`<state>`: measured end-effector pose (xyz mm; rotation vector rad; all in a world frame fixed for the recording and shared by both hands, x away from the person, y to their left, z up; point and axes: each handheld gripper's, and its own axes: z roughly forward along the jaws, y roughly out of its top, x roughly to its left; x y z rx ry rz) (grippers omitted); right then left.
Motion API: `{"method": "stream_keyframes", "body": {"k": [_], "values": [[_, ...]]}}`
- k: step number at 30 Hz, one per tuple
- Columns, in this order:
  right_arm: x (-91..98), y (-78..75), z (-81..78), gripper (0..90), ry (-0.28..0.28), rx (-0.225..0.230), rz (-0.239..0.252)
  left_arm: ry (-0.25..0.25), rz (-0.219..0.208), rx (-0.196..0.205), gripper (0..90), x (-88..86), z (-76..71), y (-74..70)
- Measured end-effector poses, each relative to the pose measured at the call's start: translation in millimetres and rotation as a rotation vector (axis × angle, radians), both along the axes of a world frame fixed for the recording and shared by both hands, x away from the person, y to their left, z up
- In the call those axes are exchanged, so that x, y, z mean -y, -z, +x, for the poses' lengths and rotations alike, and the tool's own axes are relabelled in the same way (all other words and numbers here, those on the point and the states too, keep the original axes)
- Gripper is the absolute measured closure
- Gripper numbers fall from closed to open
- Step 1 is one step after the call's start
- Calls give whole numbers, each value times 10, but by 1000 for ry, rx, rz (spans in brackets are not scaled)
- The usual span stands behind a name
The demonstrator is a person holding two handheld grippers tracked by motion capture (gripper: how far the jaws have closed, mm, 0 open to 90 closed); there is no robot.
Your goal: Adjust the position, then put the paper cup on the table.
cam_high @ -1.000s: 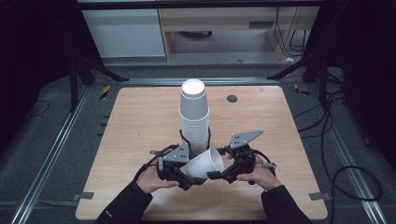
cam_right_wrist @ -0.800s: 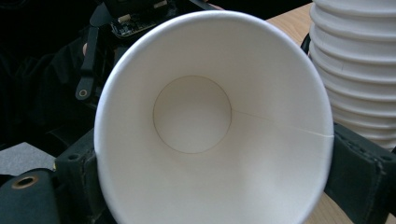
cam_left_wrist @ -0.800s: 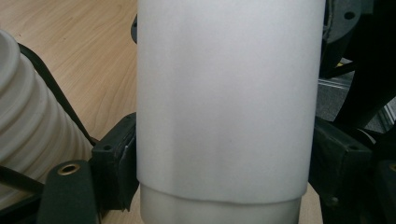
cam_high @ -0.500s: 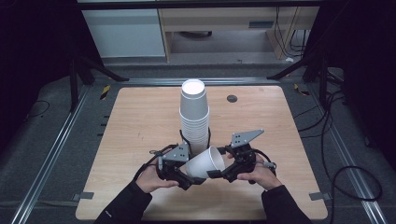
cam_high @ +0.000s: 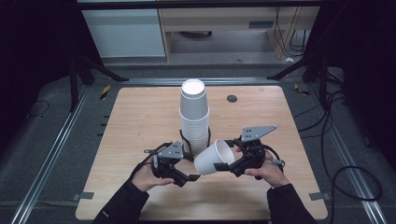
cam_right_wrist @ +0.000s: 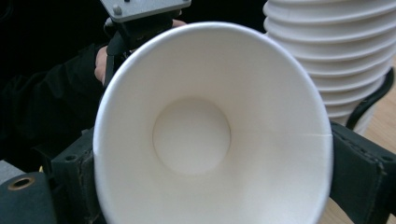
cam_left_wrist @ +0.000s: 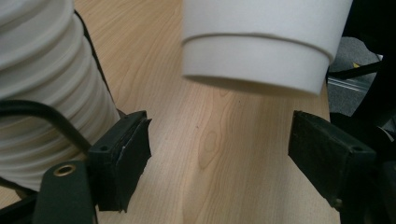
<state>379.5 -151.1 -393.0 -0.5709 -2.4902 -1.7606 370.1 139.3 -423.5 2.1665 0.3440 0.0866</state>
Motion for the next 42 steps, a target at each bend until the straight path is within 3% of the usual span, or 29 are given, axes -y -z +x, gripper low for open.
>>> {"method": "stream_keyframes", "body": {"k": [14, 22, 32, 39, 42], "values": [[88, 2, 42, 112, 60, 17, -83, -53, -6, 1, 214, -113, 40, 3], [157, -43, 102, 114, 108, 16, -110, -146, -33, 7, 218, -323, 86, -55], [231, -143, 182, 112, 204, 28, -143, -313, -35, 4, 217, -594, 182, -62], [318, -221, 226, 111, 292, 51, -170, -383, -41, -13, 219, -691, 229, -47], [366, -227, 261, 110, 359, 62, -198, -402, -46, -18, 216, -731, 241, -50]]}}
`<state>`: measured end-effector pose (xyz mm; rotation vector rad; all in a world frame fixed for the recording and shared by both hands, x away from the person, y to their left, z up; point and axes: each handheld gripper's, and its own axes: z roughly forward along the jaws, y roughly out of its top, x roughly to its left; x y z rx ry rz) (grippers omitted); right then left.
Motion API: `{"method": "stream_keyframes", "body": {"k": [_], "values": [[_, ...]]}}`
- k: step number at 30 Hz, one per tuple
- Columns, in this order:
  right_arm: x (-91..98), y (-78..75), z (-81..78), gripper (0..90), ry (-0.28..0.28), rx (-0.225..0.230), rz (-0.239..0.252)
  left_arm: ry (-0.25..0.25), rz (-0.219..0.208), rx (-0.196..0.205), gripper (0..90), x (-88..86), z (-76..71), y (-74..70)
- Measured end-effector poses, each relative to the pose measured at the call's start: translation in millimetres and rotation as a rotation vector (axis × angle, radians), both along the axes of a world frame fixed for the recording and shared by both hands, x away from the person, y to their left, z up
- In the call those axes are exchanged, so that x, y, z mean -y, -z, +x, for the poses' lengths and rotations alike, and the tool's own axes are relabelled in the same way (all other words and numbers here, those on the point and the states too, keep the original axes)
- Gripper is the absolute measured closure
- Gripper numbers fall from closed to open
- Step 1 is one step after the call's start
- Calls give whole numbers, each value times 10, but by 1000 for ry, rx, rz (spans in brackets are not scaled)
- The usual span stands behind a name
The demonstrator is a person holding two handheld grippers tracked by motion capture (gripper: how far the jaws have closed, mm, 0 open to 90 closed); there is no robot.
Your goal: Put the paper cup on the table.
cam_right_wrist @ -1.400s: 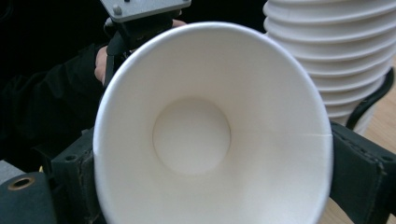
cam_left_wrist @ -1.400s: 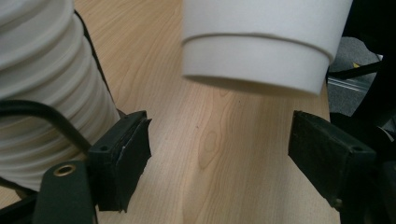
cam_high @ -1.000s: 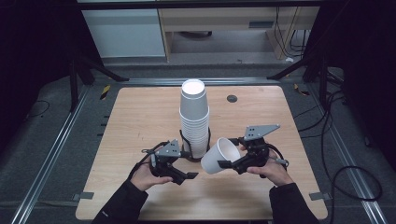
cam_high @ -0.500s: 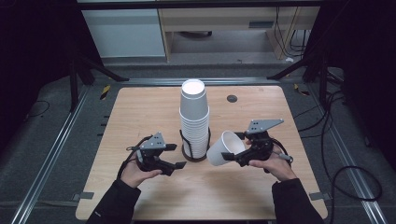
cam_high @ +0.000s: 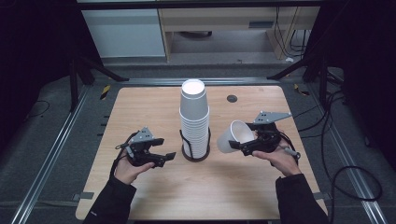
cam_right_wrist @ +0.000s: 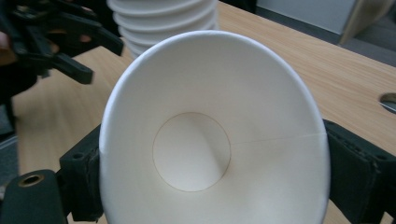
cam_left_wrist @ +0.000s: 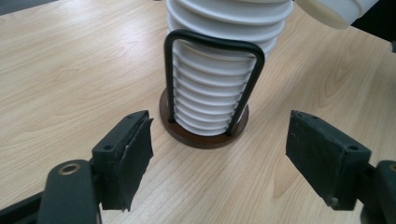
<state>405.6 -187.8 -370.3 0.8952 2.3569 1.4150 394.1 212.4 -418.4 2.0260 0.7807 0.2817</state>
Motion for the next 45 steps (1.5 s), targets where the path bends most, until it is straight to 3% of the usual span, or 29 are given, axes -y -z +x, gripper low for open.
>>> {"method": "stream_keyframes", "body": {"k": [6, 17, 27, 37, 45], "values": [[104, 12, 93, 112, 82, -13, -5, -44, -5, -12, 213, -83, 29, 9], [237, -35, 272, 115, 196, -27, -95, -88, 13, -29, 216, -184, 76, 54], [390, 61, 374, 113, 322, -43, -142, -130, 18, -34, 217, -248, 105, 84], [545, 170, 500, 112, 467, -67, -244, -156, 24, -41, 216, -273, 107, 111], [578, 304, 617, 109, 513, -103, -335, -165, 37, -39, 215, -288, 112, 123]]}}
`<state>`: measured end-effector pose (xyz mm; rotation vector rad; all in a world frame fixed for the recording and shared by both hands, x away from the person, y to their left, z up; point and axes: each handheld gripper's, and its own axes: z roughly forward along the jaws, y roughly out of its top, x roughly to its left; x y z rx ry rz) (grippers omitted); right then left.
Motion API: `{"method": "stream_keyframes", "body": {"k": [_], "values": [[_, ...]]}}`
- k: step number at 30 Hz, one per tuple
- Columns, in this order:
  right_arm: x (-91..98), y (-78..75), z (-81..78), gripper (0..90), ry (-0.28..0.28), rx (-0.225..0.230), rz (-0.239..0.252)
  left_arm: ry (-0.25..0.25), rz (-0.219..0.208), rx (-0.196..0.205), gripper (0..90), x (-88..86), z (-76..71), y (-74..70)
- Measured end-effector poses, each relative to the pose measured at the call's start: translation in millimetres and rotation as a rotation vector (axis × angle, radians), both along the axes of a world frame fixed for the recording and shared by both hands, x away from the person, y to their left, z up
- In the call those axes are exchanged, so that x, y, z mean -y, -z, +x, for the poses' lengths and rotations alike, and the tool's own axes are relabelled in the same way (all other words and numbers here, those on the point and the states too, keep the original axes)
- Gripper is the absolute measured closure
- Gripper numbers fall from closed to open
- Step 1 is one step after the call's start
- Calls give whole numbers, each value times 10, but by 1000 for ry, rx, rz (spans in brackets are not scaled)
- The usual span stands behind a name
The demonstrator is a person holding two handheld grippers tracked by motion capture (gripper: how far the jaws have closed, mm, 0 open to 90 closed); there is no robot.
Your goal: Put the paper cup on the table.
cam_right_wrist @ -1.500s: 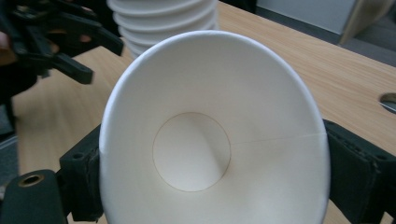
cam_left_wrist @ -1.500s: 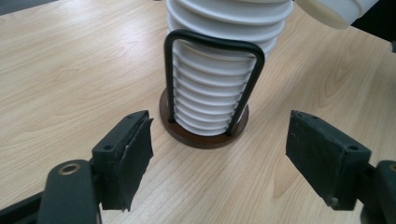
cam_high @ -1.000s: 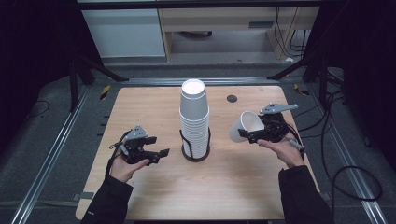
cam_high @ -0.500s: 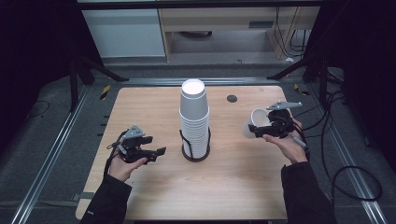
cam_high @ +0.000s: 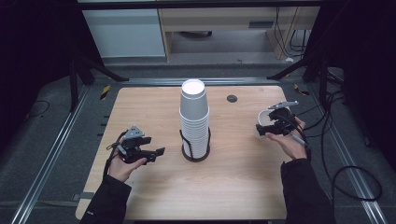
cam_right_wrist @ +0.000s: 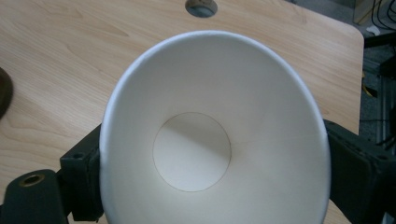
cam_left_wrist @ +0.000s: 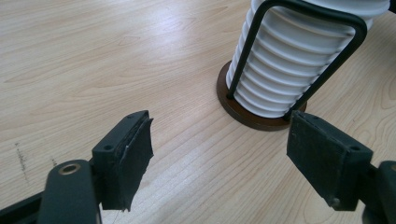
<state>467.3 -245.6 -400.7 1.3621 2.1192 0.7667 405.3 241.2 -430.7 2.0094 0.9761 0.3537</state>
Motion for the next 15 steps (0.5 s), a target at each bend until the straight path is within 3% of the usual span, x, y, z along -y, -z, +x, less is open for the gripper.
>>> {"method": "stream_keyframes", "body": {"k": [15], "values": [[77, 149, 113, 105, 47, -72, -48, -10, 4, 2, 215, -39, 0, -5]]}}
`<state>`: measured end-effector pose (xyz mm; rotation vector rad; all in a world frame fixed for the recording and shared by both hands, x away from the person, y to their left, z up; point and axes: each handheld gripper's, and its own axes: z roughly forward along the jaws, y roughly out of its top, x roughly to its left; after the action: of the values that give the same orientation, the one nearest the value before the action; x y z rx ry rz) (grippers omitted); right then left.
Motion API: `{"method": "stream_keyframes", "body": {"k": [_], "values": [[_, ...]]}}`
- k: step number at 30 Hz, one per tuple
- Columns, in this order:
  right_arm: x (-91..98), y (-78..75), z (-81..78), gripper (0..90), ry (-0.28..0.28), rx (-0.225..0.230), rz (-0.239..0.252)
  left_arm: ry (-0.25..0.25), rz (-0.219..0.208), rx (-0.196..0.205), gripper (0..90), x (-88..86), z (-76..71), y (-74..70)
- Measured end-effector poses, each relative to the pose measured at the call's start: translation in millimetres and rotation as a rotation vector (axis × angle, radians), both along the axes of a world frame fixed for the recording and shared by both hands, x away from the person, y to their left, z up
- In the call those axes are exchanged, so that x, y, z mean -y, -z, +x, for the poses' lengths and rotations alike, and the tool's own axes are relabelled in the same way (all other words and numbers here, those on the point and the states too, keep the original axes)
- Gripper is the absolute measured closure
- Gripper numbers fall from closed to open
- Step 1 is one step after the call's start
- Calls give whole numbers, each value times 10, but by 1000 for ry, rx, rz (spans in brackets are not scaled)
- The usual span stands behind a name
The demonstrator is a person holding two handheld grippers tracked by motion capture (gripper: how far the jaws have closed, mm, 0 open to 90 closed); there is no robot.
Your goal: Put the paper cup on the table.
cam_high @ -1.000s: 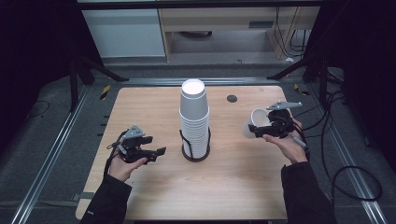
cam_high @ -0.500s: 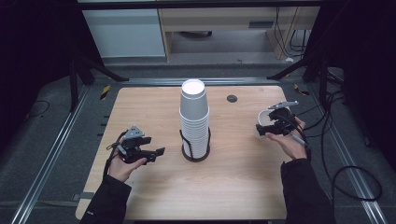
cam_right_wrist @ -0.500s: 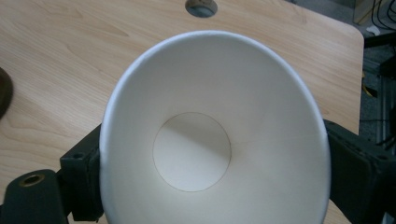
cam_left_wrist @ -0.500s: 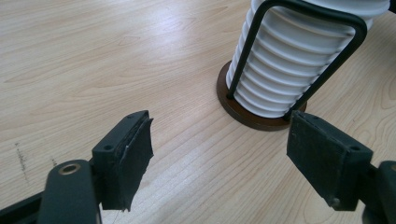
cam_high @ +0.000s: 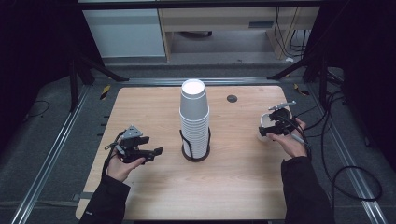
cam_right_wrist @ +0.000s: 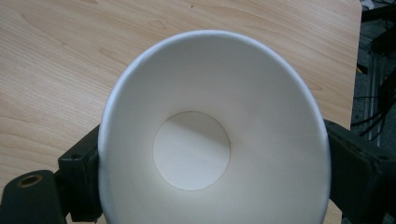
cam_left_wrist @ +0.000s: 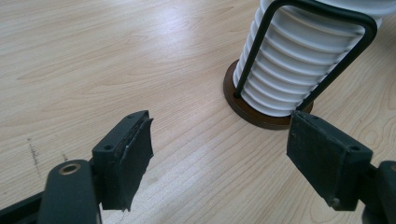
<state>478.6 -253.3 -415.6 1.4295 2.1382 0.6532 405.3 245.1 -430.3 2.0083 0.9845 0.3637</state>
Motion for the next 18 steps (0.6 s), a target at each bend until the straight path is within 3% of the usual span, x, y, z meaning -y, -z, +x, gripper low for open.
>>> {"method": "stream_keyframes", "body": {"k": [9, 18], "values": [[-14, 86, 44, 98, -4, -42, -26, 6, 4, 2, 216, -3, -4, -3], [-19, 175, 43, 88, -7, -49, -32, 10, 7, -2, 216, 8, 0, 9]]}}
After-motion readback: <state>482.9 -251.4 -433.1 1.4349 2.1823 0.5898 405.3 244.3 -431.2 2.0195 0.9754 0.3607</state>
